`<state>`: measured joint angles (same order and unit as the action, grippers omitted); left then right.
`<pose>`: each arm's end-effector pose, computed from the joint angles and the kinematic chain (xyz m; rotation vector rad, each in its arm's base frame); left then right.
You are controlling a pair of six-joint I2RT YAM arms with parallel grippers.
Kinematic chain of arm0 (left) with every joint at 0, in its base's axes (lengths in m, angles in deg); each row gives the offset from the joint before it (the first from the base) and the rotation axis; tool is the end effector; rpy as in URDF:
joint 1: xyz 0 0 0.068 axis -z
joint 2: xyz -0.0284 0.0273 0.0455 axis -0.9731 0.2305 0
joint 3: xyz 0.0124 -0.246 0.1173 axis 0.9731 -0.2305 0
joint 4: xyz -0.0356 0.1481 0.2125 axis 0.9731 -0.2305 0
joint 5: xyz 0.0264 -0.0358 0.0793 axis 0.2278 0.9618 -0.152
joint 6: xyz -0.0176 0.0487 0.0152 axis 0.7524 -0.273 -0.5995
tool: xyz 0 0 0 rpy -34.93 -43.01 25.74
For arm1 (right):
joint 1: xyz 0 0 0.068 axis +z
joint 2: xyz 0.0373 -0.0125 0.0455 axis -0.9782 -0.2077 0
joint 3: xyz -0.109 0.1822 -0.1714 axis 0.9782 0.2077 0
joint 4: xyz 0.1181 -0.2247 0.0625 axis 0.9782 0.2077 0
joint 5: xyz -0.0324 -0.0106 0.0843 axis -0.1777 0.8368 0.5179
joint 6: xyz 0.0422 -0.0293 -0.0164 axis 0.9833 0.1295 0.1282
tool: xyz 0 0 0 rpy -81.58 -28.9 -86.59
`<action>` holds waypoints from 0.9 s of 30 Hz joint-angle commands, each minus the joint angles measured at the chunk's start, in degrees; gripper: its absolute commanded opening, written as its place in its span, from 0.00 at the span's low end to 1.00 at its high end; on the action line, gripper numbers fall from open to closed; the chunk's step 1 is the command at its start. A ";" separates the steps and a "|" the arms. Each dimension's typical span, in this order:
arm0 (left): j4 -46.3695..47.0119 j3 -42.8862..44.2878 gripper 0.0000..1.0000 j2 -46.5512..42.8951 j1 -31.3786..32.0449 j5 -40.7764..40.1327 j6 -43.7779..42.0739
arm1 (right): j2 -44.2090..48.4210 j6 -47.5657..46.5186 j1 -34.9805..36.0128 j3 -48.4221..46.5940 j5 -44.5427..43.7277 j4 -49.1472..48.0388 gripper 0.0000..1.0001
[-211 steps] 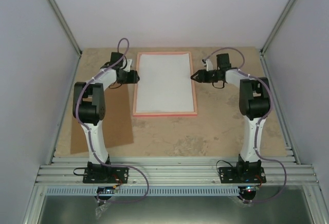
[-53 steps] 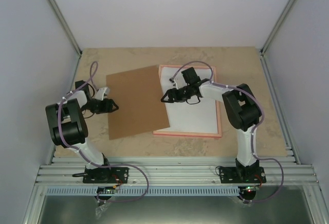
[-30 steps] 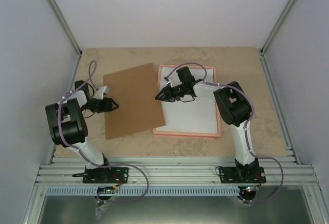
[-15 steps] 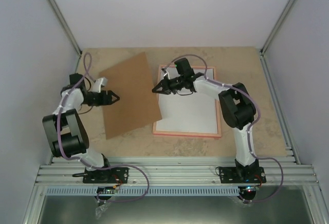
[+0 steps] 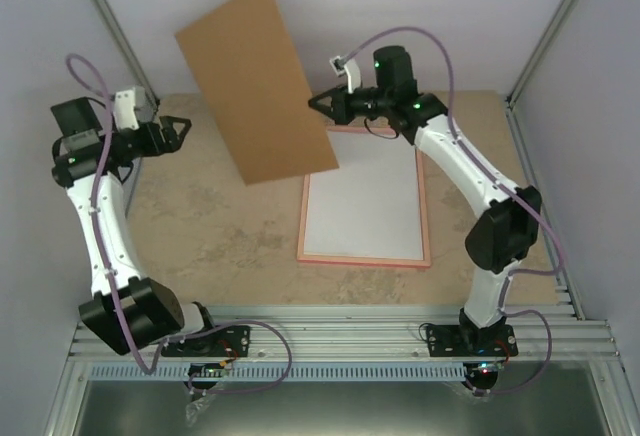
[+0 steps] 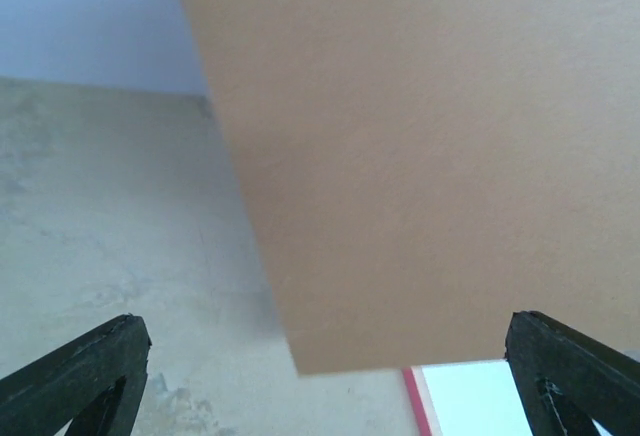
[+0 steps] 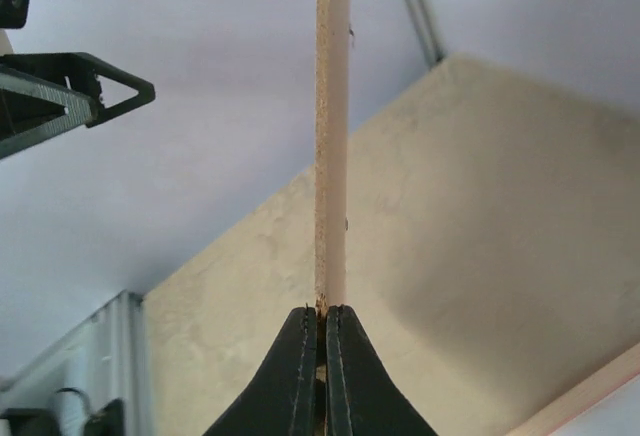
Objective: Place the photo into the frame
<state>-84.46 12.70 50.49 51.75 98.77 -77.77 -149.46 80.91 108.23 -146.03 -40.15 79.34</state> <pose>0.2576 0.0914 0.3905 0.0986 2.0898 -0.5694 0.3732 0.2446 0.3701 -0.6762 1.9961 1.2640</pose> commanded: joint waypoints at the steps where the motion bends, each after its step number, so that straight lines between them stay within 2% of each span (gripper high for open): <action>1: 5.22 1.38 1.00 -3.40 -2.11 1.84 12.92 | 6.85 -18.59 0.27 -6.16 -7.98 2.32 0.00; 4: 11.39 0.42 0.99 -4.78 -2.07 4.67 22.25 | 9.84 -25.68 0.75 -6.71 -18.15 3.18 0.00; 7: 23.88 -3.08 0.99 -7.76 -2.10 7.81 34.97 | 11.89 -29.61 1.30 -6.32 -26.24 2.52 0.01; 11: 40.72 -7.25 1.00 -11.33 -2.09 5.38 51.73 | 12.17 -33.80 3.19 -5.22 -35.14 1.26 0.01; 16: 49.64 -7.96 0.99 -9.44 -0.77 6.81 66.44 | 12.14 -41.90 8.27 -1.16 -48.12 -3.63 0.00; 22: 52.91 -10.20 0.96 -11.59 6.80 -3.24 68.61 | 5.82 -44.59 16.04 -6.06 -61.31 -4.95 0.00; 27: 50.49 -10.43 0.90 -9.69 8.41 -6.84 69.62 | -2.31 -49.96 23.35 -12.45 -69.58 -8.78 0.00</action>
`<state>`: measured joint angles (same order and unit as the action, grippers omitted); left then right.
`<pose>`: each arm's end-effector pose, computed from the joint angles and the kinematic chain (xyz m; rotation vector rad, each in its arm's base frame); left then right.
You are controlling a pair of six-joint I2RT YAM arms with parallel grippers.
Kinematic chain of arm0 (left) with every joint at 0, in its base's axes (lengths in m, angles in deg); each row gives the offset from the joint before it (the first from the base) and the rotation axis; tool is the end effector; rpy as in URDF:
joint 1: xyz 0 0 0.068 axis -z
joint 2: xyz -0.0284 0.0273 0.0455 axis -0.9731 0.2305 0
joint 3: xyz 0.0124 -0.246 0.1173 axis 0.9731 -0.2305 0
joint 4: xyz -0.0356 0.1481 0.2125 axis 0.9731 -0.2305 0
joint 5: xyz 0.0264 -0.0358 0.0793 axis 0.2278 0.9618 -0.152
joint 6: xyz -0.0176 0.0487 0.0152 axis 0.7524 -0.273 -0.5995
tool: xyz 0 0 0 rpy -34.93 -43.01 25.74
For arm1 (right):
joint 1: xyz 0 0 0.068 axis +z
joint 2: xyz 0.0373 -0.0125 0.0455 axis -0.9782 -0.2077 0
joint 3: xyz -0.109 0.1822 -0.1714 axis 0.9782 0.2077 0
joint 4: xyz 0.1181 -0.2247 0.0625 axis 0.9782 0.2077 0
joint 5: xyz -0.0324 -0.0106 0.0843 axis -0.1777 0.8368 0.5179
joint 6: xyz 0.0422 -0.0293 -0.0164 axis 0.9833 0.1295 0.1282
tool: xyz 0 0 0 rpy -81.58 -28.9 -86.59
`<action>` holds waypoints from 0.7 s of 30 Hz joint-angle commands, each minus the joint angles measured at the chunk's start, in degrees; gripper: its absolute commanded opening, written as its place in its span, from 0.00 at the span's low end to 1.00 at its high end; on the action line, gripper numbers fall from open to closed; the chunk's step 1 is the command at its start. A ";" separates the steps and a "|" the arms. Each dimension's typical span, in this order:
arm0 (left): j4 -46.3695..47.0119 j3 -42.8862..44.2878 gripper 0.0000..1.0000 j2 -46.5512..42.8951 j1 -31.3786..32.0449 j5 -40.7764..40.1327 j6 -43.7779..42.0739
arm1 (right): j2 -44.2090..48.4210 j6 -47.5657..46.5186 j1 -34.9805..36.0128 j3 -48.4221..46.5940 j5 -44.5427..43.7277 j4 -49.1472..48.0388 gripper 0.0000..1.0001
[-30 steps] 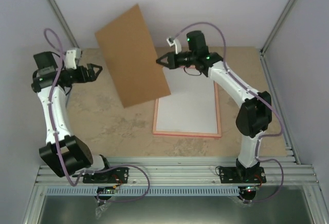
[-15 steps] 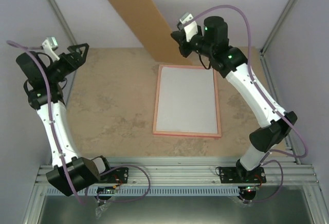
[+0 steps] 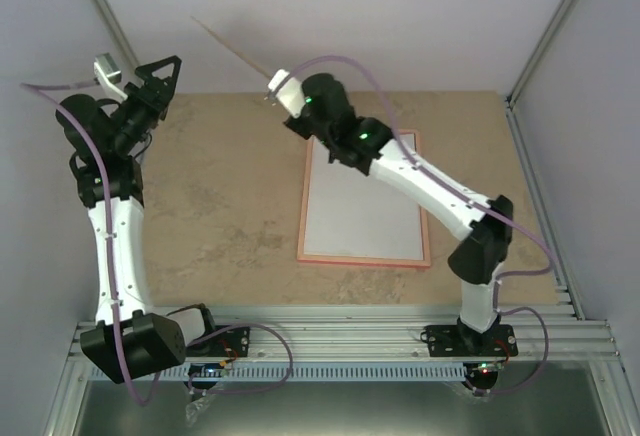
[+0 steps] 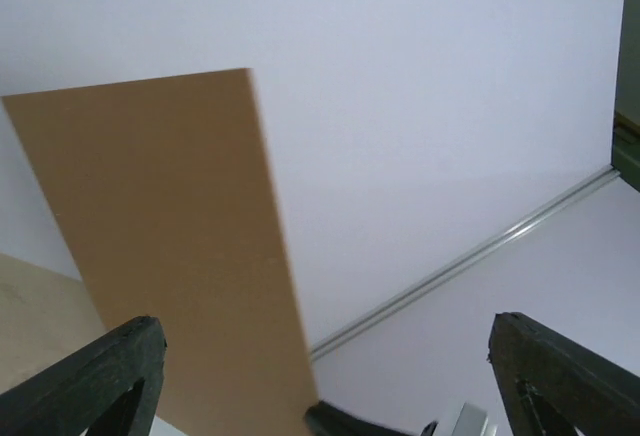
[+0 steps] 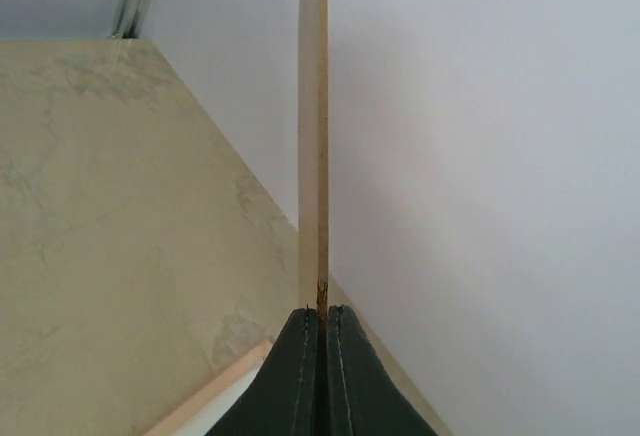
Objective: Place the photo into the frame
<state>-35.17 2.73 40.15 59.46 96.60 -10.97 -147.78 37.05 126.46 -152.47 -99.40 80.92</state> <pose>0.2466 0.0505 0.4568 -0.3433 1.5272 -1.1156 0.2999 0.3219 0.4156 -0.9123 1.6203 0.0059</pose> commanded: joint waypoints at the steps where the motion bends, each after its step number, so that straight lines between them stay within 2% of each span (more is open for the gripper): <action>1: 0.62 -0.63 0.89 0.83 0.91 -5.38 2.50 | -5.63 -7.46 6.41 -7.54 -11.94 -11.60 0.00; 10: -11.72 -5.90 0.74 1.19 0.91 -14.06 -2.82 | -17.04 -19.77 15.70 -11.94 -21.46 -22.46 0.00; 15: -13.93 -11.07 0.67 -0.23 0.87 -16.08 -4.56 | -19.96 -23.73 17.89 -12.09 -23.10 -27.36 0.00; 21: -13.64 -12.89 0.44 -0.96 0.88 -17.01 -4.78 | -21.23 -30.66 19.94 -8.90 -26.16 -35.08 0.00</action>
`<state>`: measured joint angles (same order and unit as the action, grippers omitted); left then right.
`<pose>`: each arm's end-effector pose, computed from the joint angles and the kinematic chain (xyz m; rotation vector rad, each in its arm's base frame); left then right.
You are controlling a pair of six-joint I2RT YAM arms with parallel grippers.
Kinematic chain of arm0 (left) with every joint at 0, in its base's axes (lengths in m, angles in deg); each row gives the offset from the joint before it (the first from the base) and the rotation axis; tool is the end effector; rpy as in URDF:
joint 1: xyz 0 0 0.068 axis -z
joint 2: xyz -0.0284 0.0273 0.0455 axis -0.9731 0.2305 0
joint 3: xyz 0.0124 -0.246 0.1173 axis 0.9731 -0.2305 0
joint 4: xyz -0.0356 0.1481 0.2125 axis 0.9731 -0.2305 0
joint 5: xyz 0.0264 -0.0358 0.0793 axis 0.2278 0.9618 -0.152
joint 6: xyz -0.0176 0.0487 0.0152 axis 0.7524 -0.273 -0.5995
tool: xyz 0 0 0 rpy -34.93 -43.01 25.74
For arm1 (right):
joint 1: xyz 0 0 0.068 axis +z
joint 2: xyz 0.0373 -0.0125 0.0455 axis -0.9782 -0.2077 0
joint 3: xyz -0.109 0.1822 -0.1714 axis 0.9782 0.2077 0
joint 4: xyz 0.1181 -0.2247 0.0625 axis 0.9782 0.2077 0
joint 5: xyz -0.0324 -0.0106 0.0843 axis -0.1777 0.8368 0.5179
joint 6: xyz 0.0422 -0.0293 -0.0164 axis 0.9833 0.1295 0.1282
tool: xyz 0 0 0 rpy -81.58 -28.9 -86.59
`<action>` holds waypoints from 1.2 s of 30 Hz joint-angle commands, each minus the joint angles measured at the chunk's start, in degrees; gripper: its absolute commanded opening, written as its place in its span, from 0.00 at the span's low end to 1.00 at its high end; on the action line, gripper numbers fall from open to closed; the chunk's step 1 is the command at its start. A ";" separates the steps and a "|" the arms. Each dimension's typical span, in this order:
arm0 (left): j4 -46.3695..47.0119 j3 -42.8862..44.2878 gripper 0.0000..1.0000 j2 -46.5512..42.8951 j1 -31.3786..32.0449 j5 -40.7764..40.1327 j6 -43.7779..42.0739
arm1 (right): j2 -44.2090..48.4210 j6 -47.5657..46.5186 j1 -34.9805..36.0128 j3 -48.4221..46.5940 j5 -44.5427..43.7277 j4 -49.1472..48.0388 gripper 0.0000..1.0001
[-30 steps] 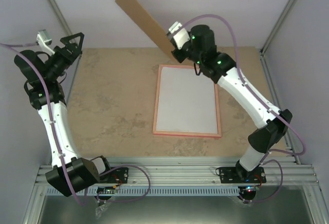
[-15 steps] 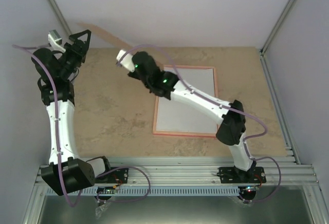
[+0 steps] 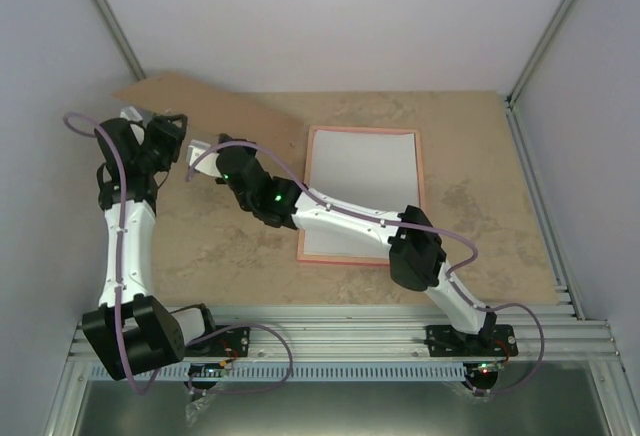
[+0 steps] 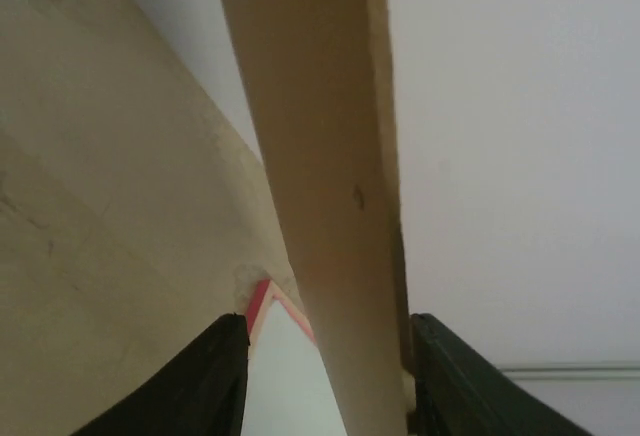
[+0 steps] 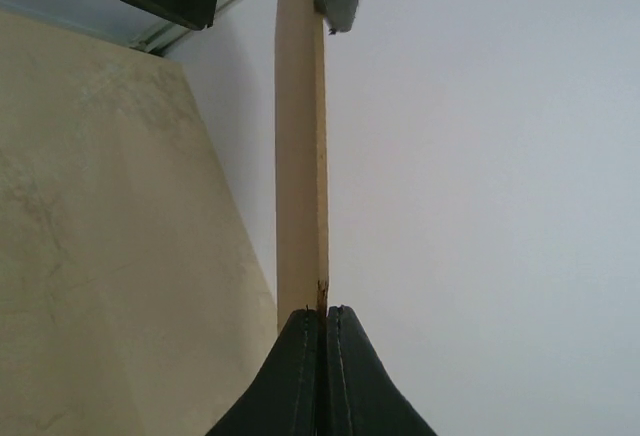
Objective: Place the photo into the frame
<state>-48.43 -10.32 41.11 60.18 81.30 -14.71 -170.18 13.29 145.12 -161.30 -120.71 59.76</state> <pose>0.2634 0.0602 0.3500 -0.8352 1.7750 -0.9191 0.2307 0.4885 0.3234 -1.1136 1.3043 -0.3411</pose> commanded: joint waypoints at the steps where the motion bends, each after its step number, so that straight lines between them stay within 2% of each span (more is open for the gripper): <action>1: -0.81 0.13 0.41 -1.76 0.14 -2.08 -1.03 | 1.20 -8.27 1.62 0.62 -5.31 -15.51 0.00; 3: -0.36 -0.03 0.36 -1.54 0.11 -1.80 -0.89 | 1.55 -9.37 2.14 1.32 -5.49 -16.86 0.00; 7: 0.35 0.05 0.15 -1.62 0.13 -1.05 -1.01 | 3.27 -11.75 3.19 5.09 -5.00 -20.25 0.01; 9: 0.16 0.72 0.06 -1.83 -0.07 -0.88 -1.97 | 4.46 -9.98 3.29 6.17 -4.09 -17.65 0.01; 11: -0.33 1.96 0.00 -2.04 -0.33 -0.82 -3.38 | 6.15 -6.62 3.25 7.62 -2.51 -13.11 0.11; 14: 0.21 3.47 0.00 -2.22 -0.74 -0.04 -5.78 | 10.45 -1.27 3.20 10.26 2.29 -3.27 0.47; 16: 2.07 3.58 0.00 -1.99 -1.28 2.32 -6.55 | 13.31 3.02 3.04 11.29 7.10 4.03 0.66; 17: 2.72 3.89 0.00 -1.81 -1.37 3.52 -7.15 | 16.09 5.16 2.75 11.95 10.28 7.68 0.75; 20: 4.22 4.88 0.00 -1.36 -1.42 7.43 -10.39 | 23.17 11.46 0.20 12.92 26.65 18.27 0.89; 23: 3.65 6.56 0.00 -0.66 -1.42 13.04 -15.95 | 30.01 18.26 -5.18 12.99 41.63 24.74 0.97; 26: 3.46 7.38 0.00 -1.03 -1.44 19.32 -21.02 | 35.10 24.70 -12.79 13.11 53.79 27.97 0.98; 30: 6.50 6.61 0.00 -2.68 -1.35 29.11 -23.06 | 38.95 34.45 -26.47 12.67 68.44 31.93 0.98; 33: 11.52 5.08 0.00 -4.16 -0.84 36.39 -21.41 | 40.15 39.61 -37.69 13.68 82.74 35.09 0.98; 36: 20.85 2.14 0.00 -5.59 1.10 41.76 -15.67 | 40.16 41.39 -47.84 16.30 97.79 37.76 0.98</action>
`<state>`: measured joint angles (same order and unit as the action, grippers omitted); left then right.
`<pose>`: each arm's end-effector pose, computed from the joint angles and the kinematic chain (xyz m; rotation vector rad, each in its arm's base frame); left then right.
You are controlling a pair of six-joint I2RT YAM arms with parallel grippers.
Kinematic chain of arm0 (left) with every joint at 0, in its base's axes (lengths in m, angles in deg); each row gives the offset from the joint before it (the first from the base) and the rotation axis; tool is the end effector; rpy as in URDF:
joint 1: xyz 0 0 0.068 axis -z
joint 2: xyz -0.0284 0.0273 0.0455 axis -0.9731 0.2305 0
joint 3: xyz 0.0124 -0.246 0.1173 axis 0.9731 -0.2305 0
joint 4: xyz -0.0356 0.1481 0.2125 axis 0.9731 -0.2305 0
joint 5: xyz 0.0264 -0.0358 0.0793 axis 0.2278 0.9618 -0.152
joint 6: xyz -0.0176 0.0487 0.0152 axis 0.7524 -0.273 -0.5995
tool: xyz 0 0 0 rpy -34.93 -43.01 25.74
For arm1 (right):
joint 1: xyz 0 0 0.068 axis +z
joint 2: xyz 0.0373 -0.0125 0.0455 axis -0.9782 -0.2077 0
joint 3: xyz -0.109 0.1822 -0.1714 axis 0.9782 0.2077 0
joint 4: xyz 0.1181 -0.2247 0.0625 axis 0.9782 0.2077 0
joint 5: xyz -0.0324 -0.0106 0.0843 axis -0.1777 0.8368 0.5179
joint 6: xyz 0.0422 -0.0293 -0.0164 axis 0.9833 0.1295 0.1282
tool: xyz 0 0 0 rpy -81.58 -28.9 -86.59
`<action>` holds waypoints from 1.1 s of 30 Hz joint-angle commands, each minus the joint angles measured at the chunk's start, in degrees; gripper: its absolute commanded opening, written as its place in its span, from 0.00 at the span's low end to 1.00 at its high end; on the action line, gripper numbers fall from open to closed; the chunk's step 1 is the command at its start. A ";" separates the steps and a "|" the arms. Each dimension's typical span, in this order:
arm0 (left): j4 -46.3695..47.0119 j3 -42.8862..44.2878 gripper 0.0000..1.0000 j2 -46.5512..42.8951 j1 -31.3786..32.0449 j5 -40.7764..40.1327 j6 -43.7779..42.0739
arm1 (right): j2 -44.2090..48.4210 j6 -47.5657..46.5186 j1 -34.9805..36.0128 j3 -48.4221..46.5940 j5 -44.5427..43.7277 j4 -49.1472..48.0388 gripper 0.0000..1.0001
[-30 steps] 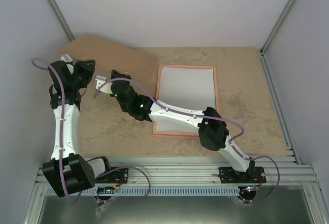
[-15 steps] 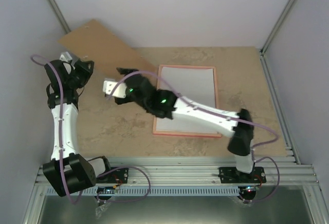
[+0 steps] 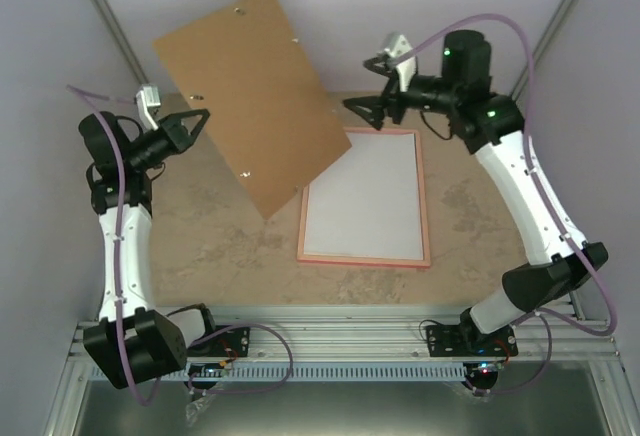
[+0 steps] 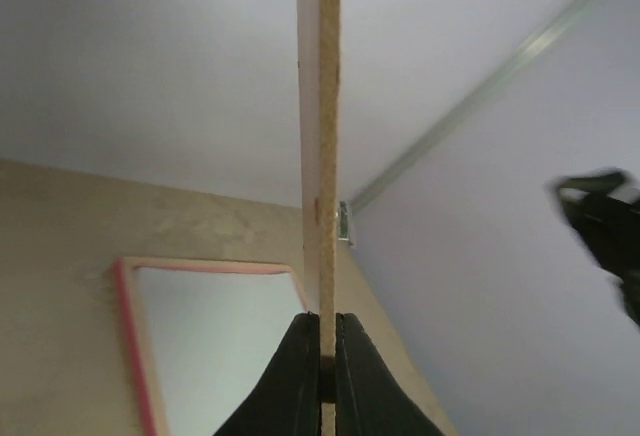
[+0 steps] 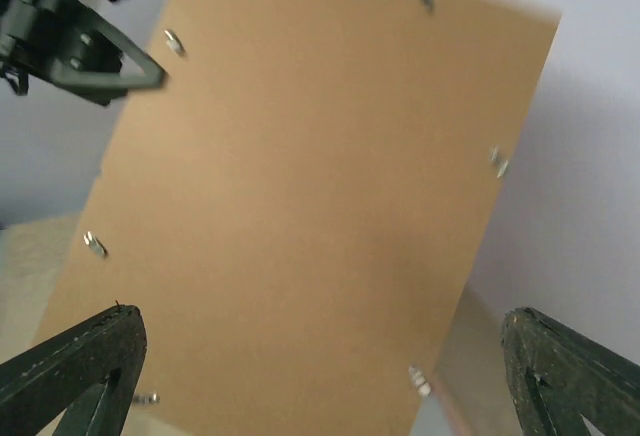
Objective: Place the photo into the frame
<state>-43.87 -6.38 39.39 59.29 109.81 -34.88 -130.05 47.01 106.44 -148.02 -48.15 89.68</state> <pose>0.2486 0.0464 0.3914 -0.0236 1.7658 -1.0663 0.2829 0.1754 0.4892 -1.0245 1.4959 0.7030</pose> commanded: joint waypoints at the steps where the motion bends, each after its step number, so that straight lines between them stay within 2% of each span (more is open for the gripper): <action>1: 20.88 -3.27 0.00 -4.33 2.97 14.44 8.00 | -0.30 8.16 -11.48 3.77 27.92 9.03 0.98; 4: 34.83 -7.19 0.00 -5.30 6.38 16.37 18.95 | -0.92 6.97 -14.75 6.09 30.72 12.68 0.94; 9: 34.78 -7.65 0.00 -5.15 13.08 17.95 18.88 | 3.70 11.54 -14.89 12.81 34.06 8.52 0.90; 12: 34.75 -8.01 0.00 -5.47 14.25 18.60 18.29 | 4.85 12.20 -14.93 14.18 34.52 8.65 0.80; 16: 35.81 -8.75 0.00 -5.56 14.67 19.72 17.89 | 5.47 12.52 -15.34 15.77 38.69 11.16 0.58; 17: 36.19 -8.83 0.00 -5.43 14.74 19.83 17.95 | 5.76 13.29 -15.67 16.58 39.79 10.67 0.55; 23: 36.50 -8.90 0.00 -4.18 14.84 20.76 17.82 | 9.48 13.45 -23.09 16.78 40.81 10.54 0.61; 26: 36.34 -8.79 0.00 -3.91 14.82 20.67 17.20 | 10.60 11.40 -27.61 15.18 40.04 14.15 0.63; 27: 36.30 -8.84 0.00 -3.84 14.81 20.49 17.12 | 10.88 10.35 -29.64 15.09 38.97 15.64 0.65; 30: 37.91 -9.16 0.00 -3.30 14.88 19.96 18.39 | 11.99 7.83 -30.88 17.62 35.41 18.03 0.83; 33: 44.43 -10.45 0.00 -2.43 15.46 20.01 23.44 | 13.36 10.81 -30.84 23.54 38.00 13.74 0.86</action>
<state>-9.55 -15.61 36.28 73.91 129.96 -16.37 -118.38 56.89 75.44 -129.98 -11.30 103.89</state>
